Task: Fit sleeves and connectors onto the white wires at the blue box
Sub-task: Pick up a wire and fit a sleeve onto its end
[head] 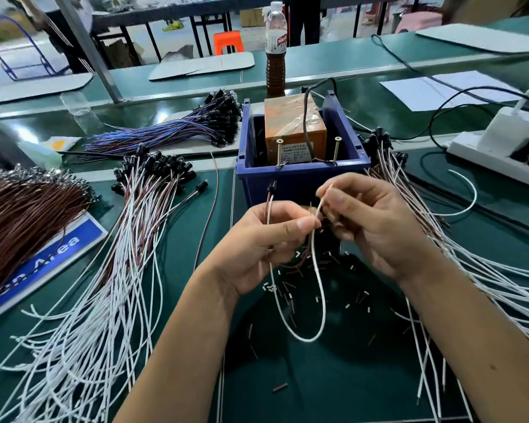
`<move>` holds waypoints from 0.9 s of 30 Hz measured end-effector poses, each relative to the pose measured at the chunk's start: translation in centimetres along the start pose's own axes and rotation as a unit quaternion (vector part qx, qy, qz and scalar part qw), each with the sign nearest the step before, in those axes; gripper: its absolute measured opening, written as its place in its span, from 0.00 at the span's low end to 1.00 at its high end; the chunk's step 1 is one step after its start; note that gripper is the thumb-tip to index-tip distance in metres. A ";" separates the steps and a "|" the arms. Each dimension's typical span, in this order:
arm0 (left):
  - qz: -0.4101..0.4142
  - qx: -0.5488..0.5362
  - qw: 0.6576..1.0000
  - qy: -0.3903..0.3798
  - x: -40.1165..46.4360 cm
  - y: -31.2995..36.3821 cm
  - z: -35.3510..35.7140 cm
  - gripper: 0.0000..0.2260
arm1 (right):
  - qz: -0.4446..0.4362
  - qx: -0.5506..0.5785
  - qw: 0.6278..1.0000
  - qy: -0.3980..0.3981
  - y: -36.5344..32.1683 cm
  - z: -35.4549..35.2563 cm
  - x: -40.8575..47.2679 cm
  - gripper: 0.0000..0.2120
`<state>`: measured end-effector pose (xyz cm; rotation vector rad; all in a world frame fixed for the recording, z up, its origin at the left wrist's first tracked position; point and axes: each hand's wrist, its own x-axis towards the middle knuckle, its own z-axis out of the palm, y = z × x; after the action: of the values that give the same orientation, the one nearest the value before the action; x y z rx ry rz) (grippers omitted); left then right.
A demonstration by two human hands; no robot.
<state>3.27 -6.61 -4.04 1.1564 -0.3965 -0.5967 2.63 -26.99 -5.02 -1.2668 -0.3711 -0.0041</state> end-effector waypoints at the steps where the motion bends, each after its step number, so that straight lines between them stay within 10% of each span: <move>1: -0.004 0.011 1.000 0.004 0.0 0.0 0.1 0.01 | -0.015 0.012 1.000 0.015 -0.2 -0.1 0.1 0.04; 9: 0.086 0.064 0.994 -0.011 -0.2 0.3 0.4 0.02 | -0.158 -0.157 0.950 0.220 -0.4 -0.2 0.4 0.05; 14: 0.188 0.062 0.972 0.128 0.4 0.1 0.8 0.02 | -0.205 -0.285 0.883 0.313 -0.1 0.3 0.4 0.02; 27: 0.318 0.184 0.775 0.513 2.6 -0.5 1.5 0.09 | -0.286 -0.473 0.752 0.360 -0.7 1.9 1.2 0.04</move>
<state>4.30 -9.44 -3.99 1.4357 0.0806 0.7653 3.13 -25.25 -3.55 -1.9578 -0.0323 -1.3313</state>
